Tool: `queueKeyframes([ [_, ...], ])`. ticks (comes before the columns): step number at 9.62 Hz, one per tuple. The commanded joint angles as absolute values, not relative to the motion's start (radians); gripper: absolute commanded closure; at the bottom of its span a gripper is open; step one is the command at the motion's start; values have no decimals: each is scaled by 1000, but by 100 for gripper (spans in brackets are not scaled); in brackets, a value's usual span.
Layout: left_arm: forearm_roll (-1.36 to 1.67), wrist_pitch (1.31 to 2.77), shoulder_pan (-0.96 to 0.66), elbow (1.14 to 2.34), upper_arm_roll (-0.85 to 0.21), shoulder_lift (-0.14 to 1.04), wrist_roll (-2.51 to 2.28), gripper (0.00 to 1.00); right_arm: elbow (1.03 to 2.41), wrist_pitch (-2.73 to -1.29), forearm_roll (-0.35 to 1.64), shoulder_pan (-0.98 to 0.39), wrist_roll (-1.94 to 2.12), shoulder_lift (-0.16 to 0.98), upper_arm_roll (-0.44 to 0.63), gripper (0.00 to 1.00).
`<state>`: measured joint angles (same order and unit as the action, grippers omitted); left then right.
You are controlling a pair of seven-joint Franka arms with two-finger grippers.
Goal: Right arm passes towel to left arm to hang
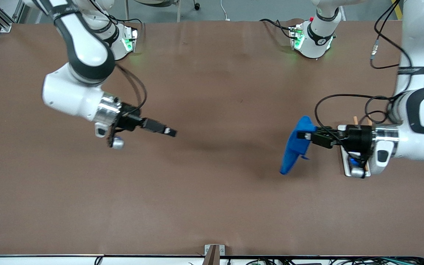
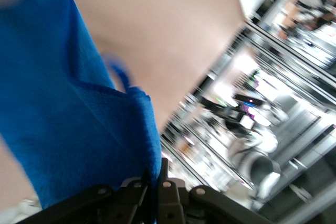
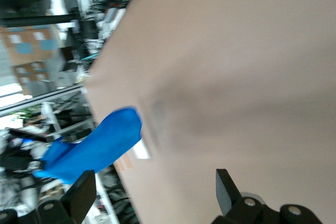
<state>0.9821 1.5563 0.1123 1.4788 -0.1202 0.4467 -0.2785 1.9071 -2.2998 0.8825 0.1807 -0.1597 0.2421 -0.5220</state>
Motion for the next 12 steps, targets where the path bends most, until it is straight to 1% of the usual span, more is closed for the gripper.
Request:
queueKeyframes([
  [1, 747, 1577, 101, 1471, -97, 445, -297, 100, 1943, -2202, 642, 183, -170, 171, -401, 0],
  [2, 615, 1578, 97, 1460, -91, 437, -348, 100, 1936, -2122, 489, 180, -173, 154, -318, 0],
  [3, 440, 1580, 88, 1459, -95, 420, -403, 100, 1936, -2096, 345, 169, -173, 114, -248, 0],
  [4, 288, 1582, 87, 1460, -103, 419, -416, 100, 1930, -2062, 248, 163, -172, 86, -182, 0],
  [6, 78, 1611, 92, 1466, -103, 420, -420, 100, 1924, -2034, 78, 134, -164, 19, -80, 0],
  [7, 45, 1611, 95, 1474, -97, 422, -428, 100, 1869, -1931, 43, 94, -166, -7, -7, 0],
  [8, 3, 1611, 113, 1483, -94, 426, -426, 100, 1794, -1796, 41, 104, -163, -30, 12, 0],
  [9, -1, 1600, 144, 1494, -100, 419, -428, 100, 1731, -1698, 38, 133, -160, -49, 12, 0],
  [10, 3, 1559, 144, 1490, -103, 402, -442, 100, 1657, -1598, 35, 147, -160, -52, 12, 0],
  [11, 14, 1539, 143, 1494, -107, 381, -506, 100, 1573, -1513, 17, 152, -128, -48, 14, 0],
  [12, 56, 1511, 140, 1494, -116, 367, -588, 100, 1518, -1493, 6, 167, -80, -41, 15, 0],
])
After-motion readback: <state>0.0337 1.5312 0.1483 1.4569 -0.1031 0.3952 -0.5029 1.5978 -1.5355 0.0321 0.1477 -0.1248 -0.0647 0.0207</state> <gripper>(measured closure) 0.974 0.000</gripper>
